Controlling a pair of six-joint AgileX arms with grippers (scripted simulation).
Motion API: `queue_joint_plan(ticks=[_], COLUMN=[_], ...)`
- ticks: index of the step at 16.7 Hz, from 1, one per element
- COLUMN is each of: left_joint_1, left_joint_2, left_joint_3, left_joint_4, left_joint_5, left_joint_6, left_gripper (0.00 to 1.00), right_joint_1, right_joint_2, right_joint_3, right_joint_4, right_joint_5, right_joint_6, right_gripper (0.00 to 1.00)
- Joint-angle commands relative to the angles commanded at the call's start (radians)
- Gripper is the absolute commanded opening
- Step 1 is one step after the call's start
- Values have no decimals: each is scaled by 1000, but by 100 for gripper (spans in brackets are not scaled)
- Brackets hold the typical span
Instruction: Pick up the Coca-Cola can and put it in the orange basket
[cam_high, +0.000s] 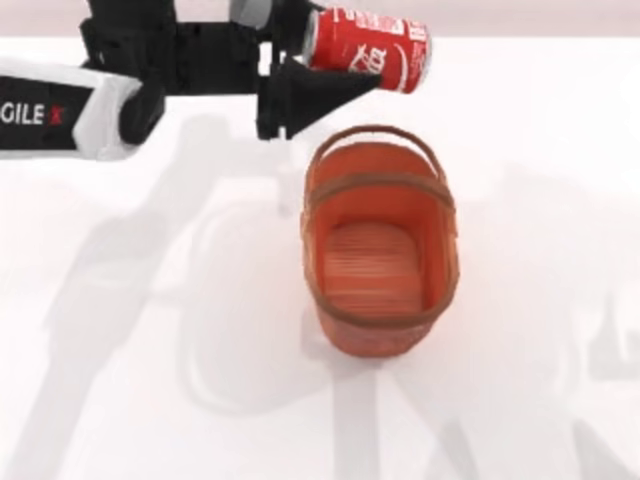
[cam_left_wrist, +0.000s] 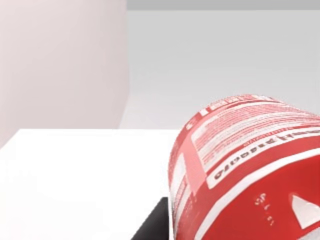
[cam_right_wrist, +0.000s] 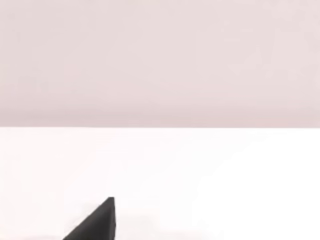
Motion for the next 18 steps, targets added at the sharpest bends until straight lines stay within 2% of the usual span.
queue_joint_plan(ticks=[6,11,18], left_joint_1=[15,16,16], left_joint_2=[152,171,171], left_joint_3=[-75,-86,-86], left_joint_4=[240,264,264], left_joint_5=[1,1,1], left_joint_6=[-4,-5,-5], left_gripper=[0,0,53], right_joint_1=[0,0,0], right_joint_2=[0,0,0], right_joint_3=[0,0,0], right_joint_4=[0,0,0], right_joint_5=[0,0,0], right_joint_6=[0,0,0], right_gripper=[100,100,100])
